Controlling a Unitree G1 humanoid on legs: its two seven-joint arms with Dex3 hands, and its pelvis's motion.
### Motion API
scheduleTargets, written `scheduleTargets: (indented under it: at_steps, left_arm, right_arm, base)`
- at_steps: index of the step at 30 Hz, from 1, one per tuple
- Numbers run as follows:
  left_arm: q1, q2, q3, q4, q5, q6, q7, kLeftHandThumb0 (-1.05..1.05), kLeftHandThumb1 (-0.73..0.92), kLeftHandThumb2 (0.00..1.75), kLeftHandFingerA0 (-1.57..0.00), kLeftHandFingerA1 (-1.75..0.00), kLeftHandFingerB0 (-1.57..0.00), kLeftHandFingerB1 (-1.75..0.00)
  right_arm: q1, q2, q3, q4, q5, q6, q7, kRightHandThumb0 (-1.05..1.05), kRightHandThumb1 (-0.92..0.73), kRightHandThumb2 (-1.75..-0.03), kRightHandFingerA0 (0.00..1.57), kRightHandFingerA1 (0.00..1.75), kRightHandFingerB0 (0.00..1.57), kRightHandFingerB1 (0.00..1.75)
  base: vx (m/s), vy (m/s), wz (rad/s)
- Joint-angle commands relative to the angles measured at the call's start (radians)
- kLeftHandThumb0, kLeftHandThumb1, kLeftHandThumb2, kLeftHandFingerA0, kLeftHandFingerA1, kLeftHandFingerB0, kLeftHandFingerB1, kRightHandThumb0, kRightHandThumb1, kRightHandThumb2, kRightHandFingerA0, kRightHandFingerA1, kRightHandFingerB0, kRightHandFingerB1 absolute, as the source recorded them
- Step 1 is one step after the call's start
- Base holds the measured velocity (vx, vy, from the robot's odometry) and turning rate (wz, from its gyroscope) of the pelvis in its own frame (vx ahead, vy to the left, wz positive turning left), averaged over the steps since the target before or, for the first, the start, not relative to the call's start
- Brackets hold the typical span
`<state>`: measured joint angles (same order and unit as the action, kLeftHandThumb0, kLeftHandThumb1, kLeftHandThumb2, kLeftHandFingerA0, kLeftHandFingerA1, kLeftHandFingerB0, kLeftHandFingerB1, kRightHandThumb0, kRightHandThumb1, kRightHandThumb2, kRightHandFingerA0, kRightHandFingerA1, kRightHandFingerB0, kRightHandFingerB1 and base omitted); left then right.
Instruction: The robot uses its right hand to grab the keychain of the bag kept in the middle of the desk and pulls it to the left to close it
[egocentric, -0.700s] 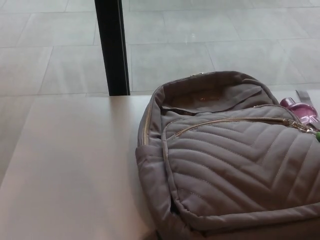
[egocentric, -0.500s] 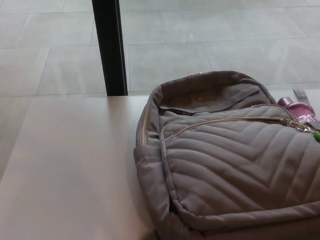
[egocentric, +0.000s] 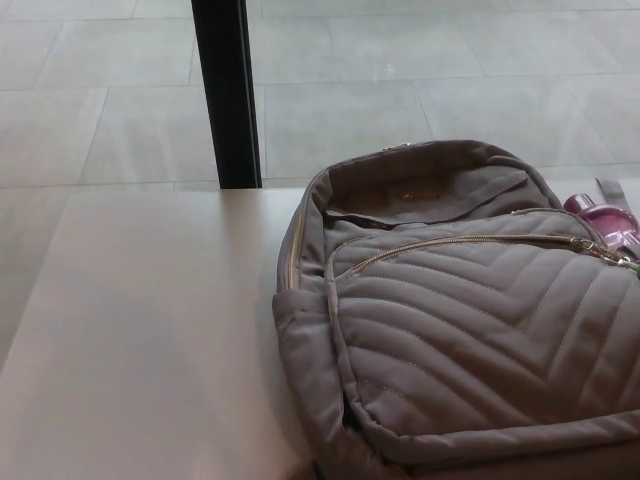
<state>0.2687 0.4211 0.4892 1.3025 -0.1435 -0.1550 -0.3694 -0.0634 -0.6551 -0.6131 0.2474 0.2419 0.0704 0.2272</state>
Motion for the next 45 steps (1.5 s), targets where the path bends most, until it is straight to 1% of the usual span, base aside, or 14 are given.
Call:
scheduleTargets:
  at_steps: [1, 4, 5, 10, 12, 13, 17, 18, 20, 21, 28, 35, 36, 45]
  left_arm:
    - [0.004, 0.021, 0.001, 0.0, -0.019, -0.034, -0.024, -0.7, 0.84, 0.65, -0.46, -0.7, -0.21, -0.45]
    - [0.009, 0.022, -0.005, -0.001, -0.014, -0.042, -0.035, -0.72, 0.68, 0.99, -0.42, -0.7, -0.17, -0.54]
    - [0.009, 0.021, -0.008, -0.002, -0.011, -0.043, -0.028, -0.7, 0.85, 0.65, -0.43, -0.68, -0.2, -0.46]
    - [0.006, 0.021, -0.003, 0.004, -0.02, -0.036, -0.028, -0.7, 0.84, 0.65, -0.45, -0.7, -0.22, -0.46]
    - [0.012, 0.021, -0.008, 0.004, -0.014, -0.044, -0.026, -0.74, 0.67, 1.01, -0.47, -0.73, -0.2, -0.55]
    - [0.012, 0.022, -0.004, 0.003, -0.02, -0.04, -0.036, -0.71, 0.84, 0.65, -0.45, -0.72, -0.22, -0.47]
    - [0.016, 0.021, -0.017, 0.005, -0.008, -0.057, -0.033, -0.72, 0.85, 0.65, -0.45, -0.68, -0.22, -0.45]
    - [0.013, 0.022, -0.024, 0.007, 0.0, -0.061, -0.019, -0.74, 0.68, 1.01, -0.47, -0.7, -0.22, -0.54]
    - [0.01, 0.023, -0.022, 0.008, -0.005, -0.056, -0.019, -0.73, 0.67, 1.01, -0.47, -0.7, -0.21, -0.54]
    - [0.012, 0.024, -0.021, 0.007, -0.007, -0.057, -0.023, -0.72, 0.86, 0.65, -0.45, -0.67, -0.23, -0.45]
    - [0.014, 0.029, -0.016, 0.0, -0.016, -0.051, -0.032, -0.73, 0.84, 0.65, -0.46, -0.7, -0.23, -0.47]
    - [0.012, 0.033, -0.024, -0.005, -0.006, -0.064, -0.043, -0.7, 0.87, 0.66, -0.45, -0.67, -0.23, -0.45]
    - [0.003, 0.033, -0.021, -0.002, -0.01, -0.052, -0.039, -0.71, 0.86, 0.65, -0.44, -0.67, -0.23, -0.45]
    - [0.0, 0.033, -0.017, 0.003, -0.017, -0.046, -0.046, -0.73, 0.87, 0.66, -0.43, -0.67, -0.25, -0.44]
  right_arm:
    - [-0.113, -0.086, 0.065, -0.101, 0.028, 0.159, 0.05, -0.65, -0.51, -0.9, 0.15, 0.55, 0.01, 0.21]
    - [-0.118, -0.099, 0.119, -0.13, 0.015, 0.182, 0.084, -0.61, -0.66, -0.59, 0.22, 0.47, 0.0, 0.26]
    - [-0.116, -0.098, 0.149, -0.14, 0.004, 0.186, 0.094, -0.55, -0.63, -0.58, 0.26, 0.49, 0.02, 0.27]
    - [-0.081, -0.088, 0.209, -0.143, -0.024, 0.131, 0.132, -0.53, -0.6, -0.58, 0.31, 0.5, 0.05, 0.26]
    - [-0.06, -0.088, 0.241, -0.128, -0.037, 0.105, 0.158, -0.45, -0.61, -0.58, 0.3, 0.46, 0.05, 0.25]
    - [-0.051, -0.093, 0.269, -0.099, -0.067, 0.054, 0.171, -0.46, -0.62, -0.58, 0.29, 0.45, 0.04, 0.25]
    - [-0.041, -0.106, 0.331, -0.052, -0.126, -0.027, 0.185, -0.53, -0.48, -0.76, 0.29, 0.53, 0.05, 0.31]
    - [-0.058, -0.11, 0.358, 0.004, -0.146, -0.073, 0.198, -0.54, -0.47, -0.76, 0.32, 0.54, 0.08, 0.37]
    - [-0.067, -0.117, 0.378, 0.026, -0.167, -0.101, 0.192, -0.48, -0.6, -0.59, 0.39, 0.47, 0.14, 0.26]
    - [-0.072, -0.119, 0.384, 0.037, -0.173, -0.113, 0.191, -0.49, -0.6, -0.58, 0.41, 0.48, 0.14, 0.26]
    - [-0.132, -0.178, 0.471, 0.156, -0.292, -0.232, 0.151, -0.54, -0.58, -0.57, 0.51, 0.5, 0.19, 0.3]
    - [-0.175, -0.194, 0.523, 0.225, -0.326, -0.309, 0.158, -0.44, -0.61, -0.58, 0.54, 0.88, 0.21, 0.31]
    - [-0.179, -0.195, 0.53, 0.233, -0.332, -0.319, 0.157, -0.32, -0.4, -0.91, 0.59, 0.84, 0.07, 0.47]
    - [-0.205, -0.202, 0.633, 0.274, -0.454, -0.394, 0.104, -0.44, -0.59, -0.59, 0.51, 1.21, 0.17, 0.31]
  base:
    - [0.0, 0.0, 0.0]
    - [0.0, 0.0, 0.0]
    - [0.0, 0.0, 0.0]
    - [0.0, 0.0, 0.0]
    - [0.0, 0.0, 0.0]
    - [0.0, 0.0, 0.0]
    - [0.0, 0.0, 0.0]
    - [0.0, 0.0, 0.0]
    - [0.0, 0.0, 0.0]
    - [0.0, 0.0, 0.0]
    - [0.0, 0.0, 0.0]
    - [0.0, 0.0, 0.0]
    - [0.0, 0.0, 0.0]
    - [0.0, 0.0, 0.0]
